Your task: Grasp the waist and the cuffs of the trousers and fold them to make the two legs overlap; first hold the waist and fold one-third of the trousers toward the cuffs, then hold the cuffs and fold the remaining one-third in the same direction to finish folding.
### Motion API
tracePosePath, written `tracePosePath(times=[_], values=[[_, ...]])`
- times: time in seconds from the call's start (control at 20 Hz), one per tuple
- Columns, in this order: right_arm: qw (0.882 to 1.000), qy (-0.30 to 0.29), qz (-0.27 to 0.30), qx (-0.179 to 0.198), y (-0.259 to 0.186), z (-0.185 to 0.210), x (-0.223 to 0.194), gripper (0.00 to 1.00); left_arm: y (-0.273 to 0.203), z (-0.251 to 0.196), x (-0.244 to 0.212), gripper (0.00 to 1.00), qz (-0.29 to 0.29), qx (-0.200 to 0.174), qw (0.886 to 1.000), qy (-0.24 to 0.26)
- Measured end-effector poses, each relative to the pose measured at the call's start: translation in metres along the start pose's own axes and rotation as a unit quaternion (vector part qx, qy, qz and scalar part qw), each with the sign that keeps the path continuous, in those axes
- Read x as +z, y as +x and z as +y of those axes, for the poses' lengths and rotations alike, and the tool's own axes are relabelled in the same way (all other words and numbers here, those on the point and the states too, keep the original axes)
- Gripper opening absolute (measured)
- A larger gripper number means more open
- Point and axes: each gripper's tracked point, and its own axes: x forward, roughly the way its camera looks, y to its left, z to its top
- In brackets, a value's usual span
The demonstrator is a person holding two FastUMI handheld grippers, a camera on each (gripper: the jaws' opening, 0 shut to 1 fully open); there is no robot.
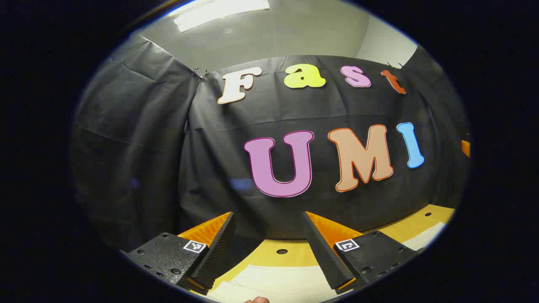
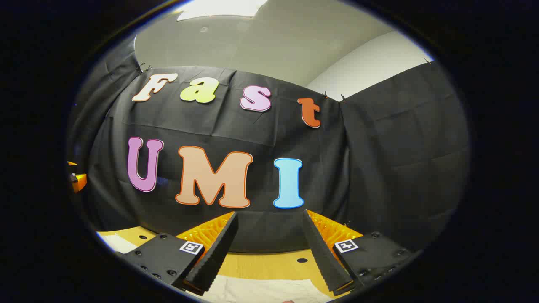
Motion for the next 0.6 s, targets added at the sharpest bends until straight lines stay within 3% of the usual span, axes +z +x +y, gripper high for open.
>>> tracePosePath(times=[0.6], values=[[1.0, -0.019, -0.005, 0.016, 0.0007, -0.0053, 0.0052, 0.97, 0.0029, -0.0019, 0.0053, 0.97, 0.001, 0.002, 1.0, -0.009]])
